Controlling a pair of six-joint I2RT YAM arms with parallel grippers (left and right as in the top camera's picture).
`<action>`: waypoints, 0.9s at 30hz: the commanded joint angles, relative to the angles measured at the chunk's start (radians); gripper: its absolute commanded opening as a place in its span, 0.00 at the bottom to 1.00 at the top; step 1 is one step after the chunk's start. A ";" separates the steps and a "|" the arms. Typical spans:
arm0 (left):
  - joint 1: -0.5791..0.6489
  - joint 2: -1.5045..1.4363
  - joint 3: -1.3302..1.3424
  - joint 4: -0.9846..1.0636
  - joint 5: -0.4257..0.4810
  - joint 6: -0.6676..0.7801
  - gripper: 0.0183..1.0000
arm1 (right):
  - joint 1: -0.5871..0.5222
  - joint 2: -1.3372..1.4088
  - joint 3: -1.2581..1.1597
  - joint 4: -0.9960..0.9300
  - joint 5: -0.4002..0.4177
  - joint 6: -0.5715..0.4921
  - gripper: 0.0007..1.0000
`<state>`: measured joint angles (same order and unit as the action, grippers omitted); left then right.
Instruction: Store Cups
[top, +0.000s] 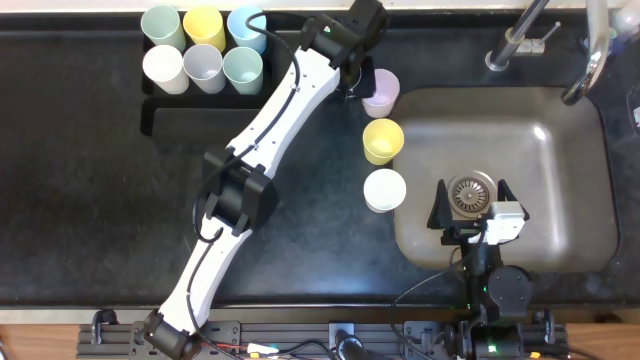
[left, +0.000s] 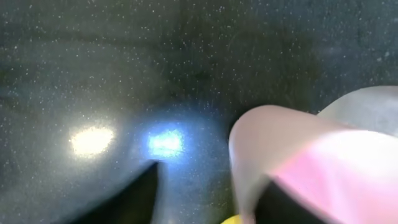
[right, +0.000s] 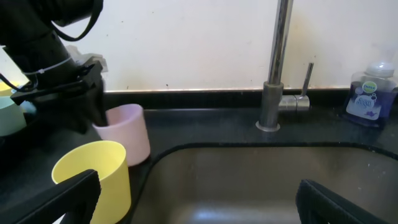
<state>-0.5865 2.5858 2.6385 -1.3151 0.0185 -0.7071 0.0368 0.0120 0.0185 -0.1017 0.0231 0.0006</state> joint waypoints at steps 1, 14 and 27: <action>0.003 0.005 0.027 0.011 0.006 -0.005 0.02 | -0.004 -0.008 -0.005 0.006 -0.005 0.003 1.00; 0.219 -0.409 0.018 -0.305 -0.127 -0.116 0.02 | -0.004 -0.008 -0.005 0.006 -0.005 0.004 1.00; 0.694 -0.764 -0.718 -0.095 -0.087 -0.121 0.02 | -0.004 -0.008 -0.005 0.006 -0.005 0.003 1.00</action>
<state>0.0624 1.8191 2.0495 -1.4460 -0.1047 -0.8135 0.0368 0.0120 0.0185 -0.1020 0.0231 -0.0002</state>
